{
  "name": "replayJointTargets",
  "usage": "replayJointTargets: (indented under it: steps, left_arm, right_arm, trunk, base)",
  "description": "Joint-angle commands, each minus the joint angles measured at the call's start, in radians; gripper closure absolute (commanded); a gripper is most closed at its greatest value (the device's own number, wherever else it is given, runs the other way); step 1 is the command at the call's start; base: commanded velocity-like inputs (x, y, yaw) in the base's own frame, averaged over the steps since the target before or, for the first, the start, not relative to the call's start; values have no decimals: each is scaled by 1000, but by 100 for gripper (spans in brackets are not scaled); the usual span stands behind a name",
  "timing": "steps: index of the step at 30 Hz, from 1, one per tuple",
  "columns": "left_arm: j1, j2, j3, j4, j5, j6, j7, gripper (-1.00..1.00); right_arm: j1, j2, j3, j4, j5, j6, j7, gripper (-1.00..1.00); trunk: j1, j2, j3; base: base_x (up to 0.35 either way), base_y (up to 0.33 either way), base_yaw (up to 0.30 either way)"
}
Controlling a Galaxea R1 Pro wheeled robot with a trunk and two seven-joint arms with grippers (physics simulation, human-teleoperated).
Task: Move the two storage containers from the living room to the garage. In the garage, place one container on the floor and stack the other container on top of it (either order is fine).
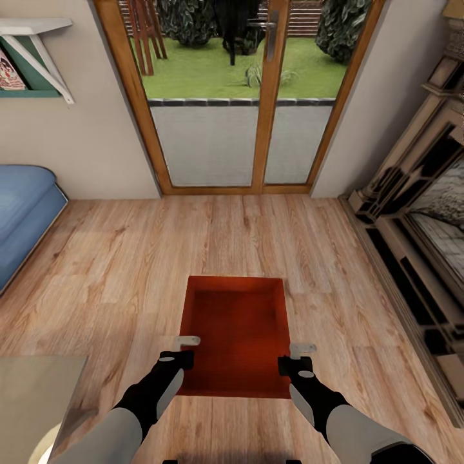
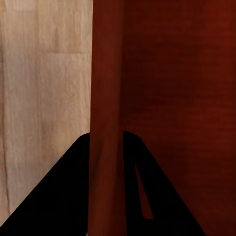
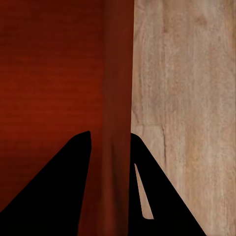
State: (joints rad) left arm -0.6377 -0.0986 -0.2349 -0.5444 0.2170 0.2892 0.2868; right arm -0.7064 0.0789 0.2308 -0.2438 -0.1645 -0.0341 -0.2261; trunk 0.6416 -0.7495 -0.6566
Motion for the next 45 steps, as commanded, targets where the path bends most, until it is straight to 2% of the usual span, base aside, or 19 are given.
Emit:
replayJointTargets:
  steps: [1,45]
  left_arm:
    - [0,0,-3,1,26,4,11,100]
    - [0,0,-3,1,26,4,11,100]
  right_arm:
    - [-1,4,-4,-12,1,-35,-1,100]
    - [-1,4,-5,-12,0,-35,-1,100]
  trunk:
    - [0,-1,1]
    - [0,-1,69]
  base:
    - [0,0,0]
    - [0,0,0]
